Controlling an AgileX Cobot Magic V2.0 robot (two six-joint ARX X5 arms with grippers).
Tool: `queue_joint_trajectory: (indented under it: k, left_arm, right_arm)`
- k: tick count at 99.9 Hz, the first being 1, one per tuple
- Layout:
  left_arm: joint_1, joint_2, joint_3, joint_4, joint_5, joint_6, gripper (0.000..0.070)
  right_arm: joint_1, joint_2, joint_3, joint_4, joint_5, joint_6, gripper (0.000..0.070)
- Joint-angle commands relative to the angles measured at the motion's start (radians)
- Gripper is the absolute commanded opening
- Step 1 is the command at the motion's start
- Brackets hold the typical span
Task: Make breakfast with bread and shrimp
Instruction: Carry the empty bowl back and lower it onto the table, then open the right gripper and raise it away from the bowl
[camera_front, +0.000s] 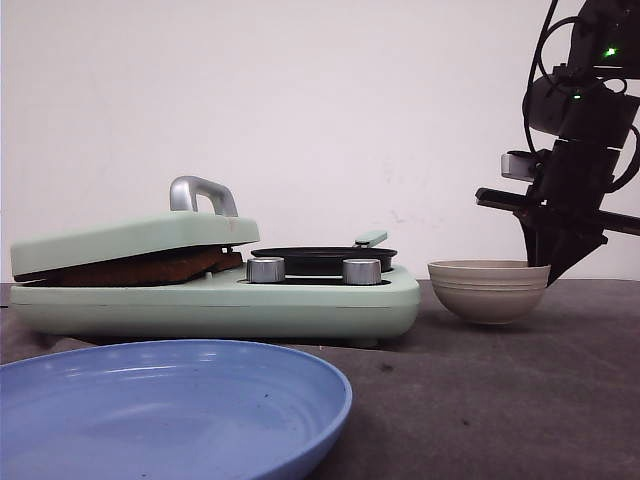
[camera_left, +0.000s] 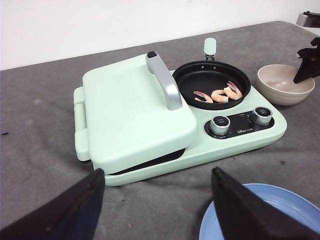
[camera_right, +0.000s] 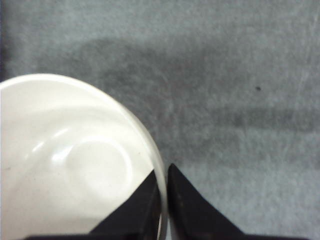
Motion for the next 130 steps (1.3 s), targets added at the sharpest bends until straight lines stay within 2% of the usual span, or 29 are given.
queue_joint_trajectory:
  k: [1,58,63,76,82,130]
  left_arm:
    - [-0.002,0.002,0.004,0.014,0.001,-0.002,0.0348]
    - [-0.002,0.002,0.004,0.011,0.002,-0.002,0.0348]
    - [-0.002,0.002,0.004,0.011,0.001,-0.002,0.0348]
    - [-0.002,0.002,0.004,0.011,0.001,-0.002,0.0348]
    - [-0.002,0.002,0.004,0.010,0.001,-0.002,0.0348]
    - [-0.002,0.002,0.004,0.011,0.001,-0.002,0.0348]
  right_arm:
    - [0.003,0.018,0.018,0.000,-0.002,0.010,0.0004]
    - [0.004,0.018,0.018,-0.018,-0.002,-0.018,0.0019]
    - [0.004,0.018,0.018,-0.020,-0.004,-0.026,0.0061]
    - [0.004,0.018,0.018,-0.022,-0.003,-0.030,0.0293]
    - [0.004,0.018,0.018,-0.022,-0.003,-0.031,0.0348]
    - [-0.005,-0.081,0.020,-0.023,-0.001,-0.059,0.0360]
